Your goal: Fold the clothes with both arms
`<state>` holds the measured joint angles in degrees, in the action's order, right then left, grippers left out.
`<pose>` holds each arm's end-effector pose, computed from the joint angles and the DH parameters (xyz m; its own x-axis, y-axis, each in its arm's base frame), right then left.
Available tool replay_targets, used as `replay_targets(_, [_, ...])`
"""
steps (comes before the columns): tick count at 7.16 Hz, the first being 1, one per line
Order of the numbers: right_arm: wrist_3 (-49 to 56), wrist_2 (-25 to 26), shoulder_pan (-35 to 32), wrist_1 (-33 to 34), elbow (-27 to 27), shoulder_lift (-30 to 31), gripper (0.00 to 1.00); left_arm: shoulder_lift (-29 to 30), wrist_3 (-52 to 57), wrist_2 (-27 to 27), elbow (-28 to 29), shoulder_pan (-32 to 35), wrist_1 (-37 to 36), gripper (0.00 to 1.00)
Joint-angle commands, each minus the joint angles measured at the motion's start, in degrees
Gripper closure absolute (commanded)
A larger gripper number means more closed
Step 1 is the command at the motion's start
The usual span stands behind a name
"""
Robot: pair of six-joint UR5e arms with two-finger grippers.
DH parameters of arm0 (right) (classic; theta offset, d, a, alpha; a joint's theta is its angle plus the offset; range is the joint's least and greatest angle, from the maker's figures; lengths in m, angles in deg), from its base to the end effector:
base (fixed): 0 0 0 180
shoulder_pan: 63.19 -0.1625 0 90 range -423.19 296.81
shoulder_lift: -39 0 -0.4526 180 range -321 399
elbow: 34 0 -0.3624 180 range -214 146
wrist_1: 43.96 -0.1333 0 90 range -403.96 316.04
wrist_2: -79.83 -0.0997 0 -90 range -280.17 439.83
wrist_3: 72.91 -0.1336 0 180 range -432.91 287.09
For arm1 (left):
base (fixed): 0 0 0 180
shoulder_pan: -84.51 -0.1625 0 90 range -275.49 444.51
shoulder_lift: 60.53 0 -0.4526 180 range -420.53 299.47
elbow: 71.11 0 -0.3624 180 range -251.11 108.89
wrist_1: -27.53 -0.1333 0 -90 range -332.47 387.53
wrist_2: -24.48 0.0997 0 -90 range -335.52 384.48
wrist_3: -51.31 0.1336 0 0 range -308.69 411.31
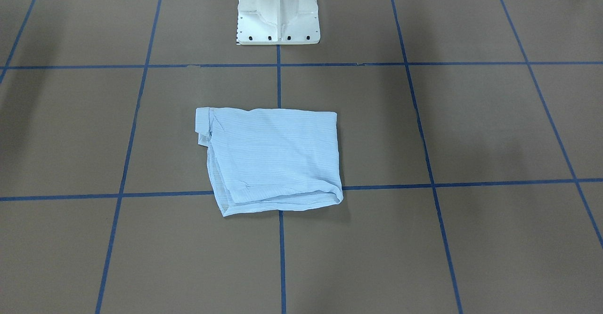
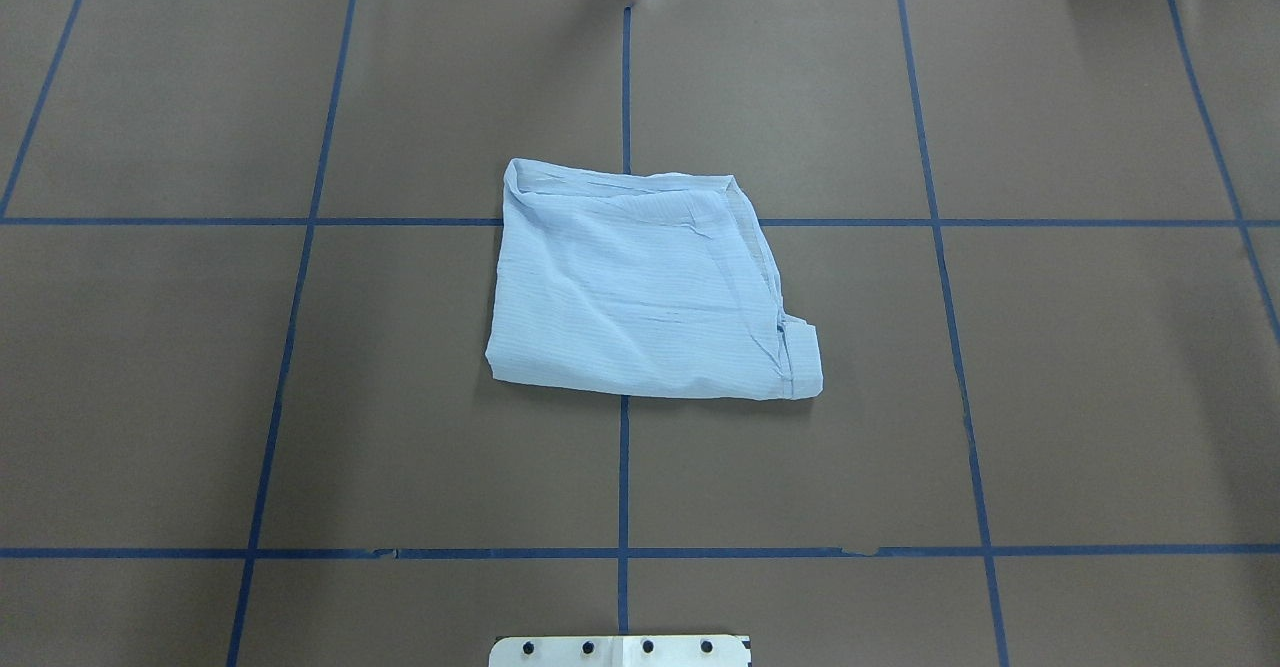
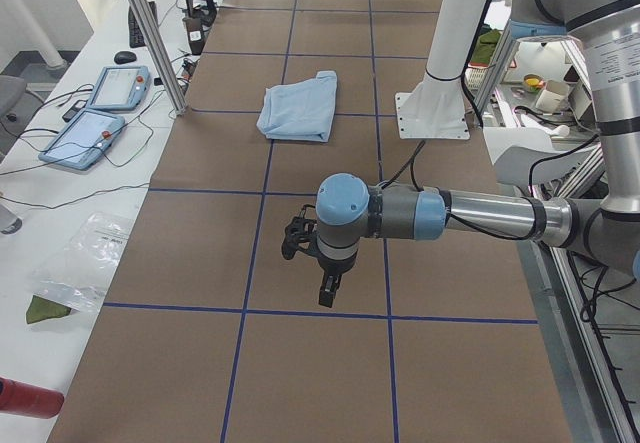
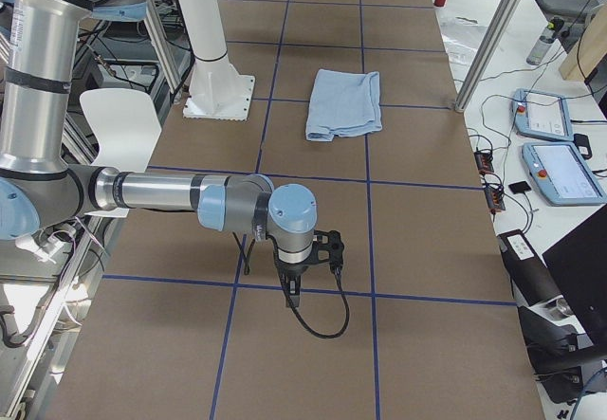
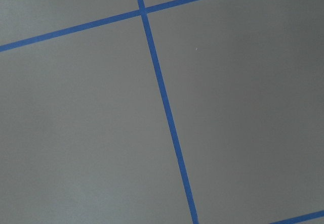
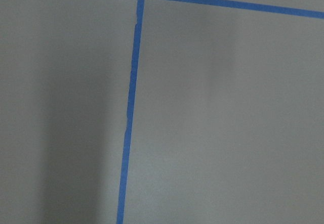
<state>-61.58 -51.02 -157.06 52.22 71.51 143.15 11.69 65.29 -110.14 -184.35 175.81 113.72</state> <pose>0.0689 -0.3386 0.7018 0.7496 -0.0915 0.6556 0.0816 0.9956 0.0457 -0.0468 -0.3240 0.6512 0.6964 0.2454 -0.6744 -0.1500 0.9687 0.1976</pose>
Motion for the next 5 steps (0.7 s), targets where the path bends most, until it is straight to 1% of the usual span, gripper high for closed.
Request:
replay_targets(1, [0.0,-0.2,0.0,0.0,0.0,-0.1,0.0,0.0,0.1,0.1,0.2,-0.1,0.0,0.0])
replay_targets(5, [0.3,-0.7,0.0,0.1,0.7,0.0,0.0,-0.2,-0.1,0.1,1.4,-0.1,0.0,0.0])
